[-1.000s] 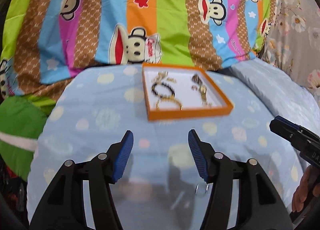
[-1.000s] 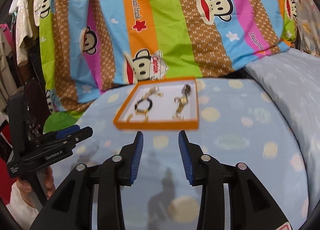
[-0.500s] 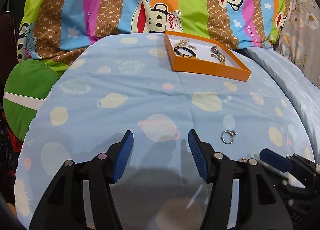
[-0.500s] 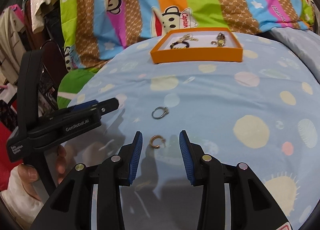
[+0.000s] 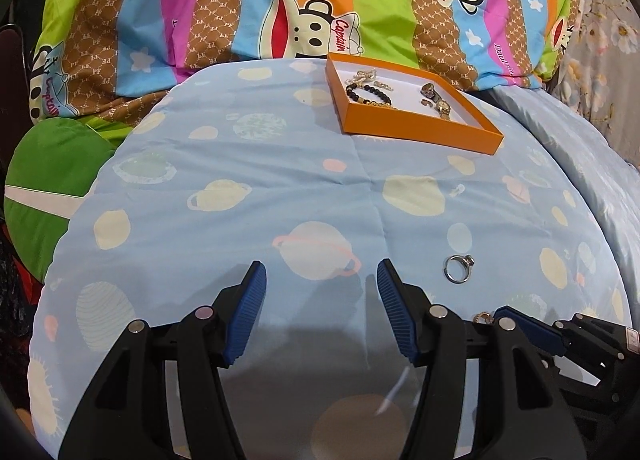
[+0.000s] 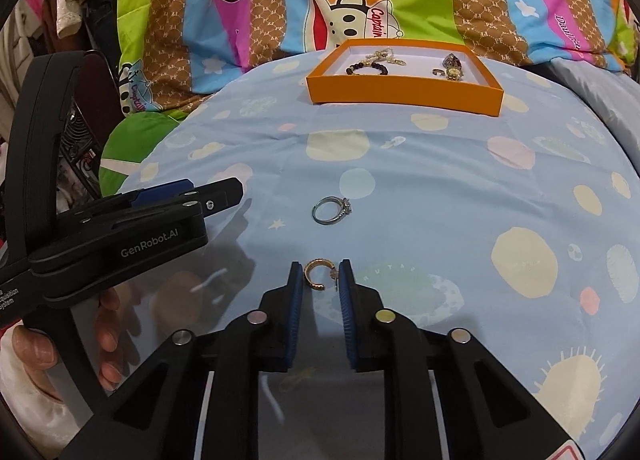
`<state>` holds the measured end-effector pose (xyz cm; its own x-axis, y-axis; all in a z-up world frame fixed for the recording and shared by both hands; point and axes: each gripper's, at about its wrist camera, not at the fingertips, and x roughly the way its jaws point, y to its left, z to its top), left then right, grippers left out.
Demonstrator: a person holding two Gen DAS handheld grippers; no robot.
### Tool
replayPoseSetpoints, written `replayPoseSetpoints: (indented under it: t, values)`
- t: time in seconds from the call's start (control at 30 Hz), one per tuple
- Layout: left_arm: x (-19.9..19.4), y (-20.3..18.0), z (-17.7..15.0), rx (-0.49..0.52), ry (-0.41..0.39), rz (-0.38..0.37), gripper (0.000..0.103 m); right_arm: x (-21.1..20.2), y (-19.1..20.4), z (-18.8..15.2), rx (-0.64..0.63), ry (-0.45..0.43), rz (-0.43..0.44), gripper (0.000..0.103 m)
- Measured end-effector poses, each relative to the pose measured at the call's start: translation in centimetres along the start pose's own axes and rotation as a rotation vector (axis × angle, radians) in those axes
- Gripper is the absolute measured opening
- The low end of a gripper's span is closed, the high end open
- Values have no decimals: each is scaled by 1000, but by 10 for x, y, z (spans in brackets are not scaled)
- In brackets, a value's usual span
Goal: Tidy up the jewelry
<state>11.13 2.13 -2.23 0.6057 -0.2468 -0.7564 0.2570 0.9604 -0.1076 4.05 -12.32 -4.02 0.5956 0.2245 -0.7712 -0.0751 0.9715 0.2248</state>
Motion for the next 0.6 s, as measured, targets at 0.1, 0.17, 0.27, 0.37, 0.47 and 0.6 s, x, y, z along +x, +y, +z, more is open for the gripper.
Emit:
replayPoseSetpoints:
  t: [0.1,0.17,0.27,0.37,0.47,0.6]
  values:
    - [0,0,0,1,1,-2,56,0,0,0,-1,1,-1,16]
    - [1,0,0,2,2,-4,56,0,0,0,1,0,0,16]
    - [1,-2,0,10,3,-11,56,-2,-1,0,8,-7,-1,15]
    - [1,-5,-1,23,2,-21,56,-5,-10,-1,44,-29,0,0]
    - [-1,-17,-2,65,2,-50,56,-9,-24,1,80,-44,-18,0]
    - [-3,-30,-2,97,-11,-41,60,-11,-30,2,83,-51,-11,0]
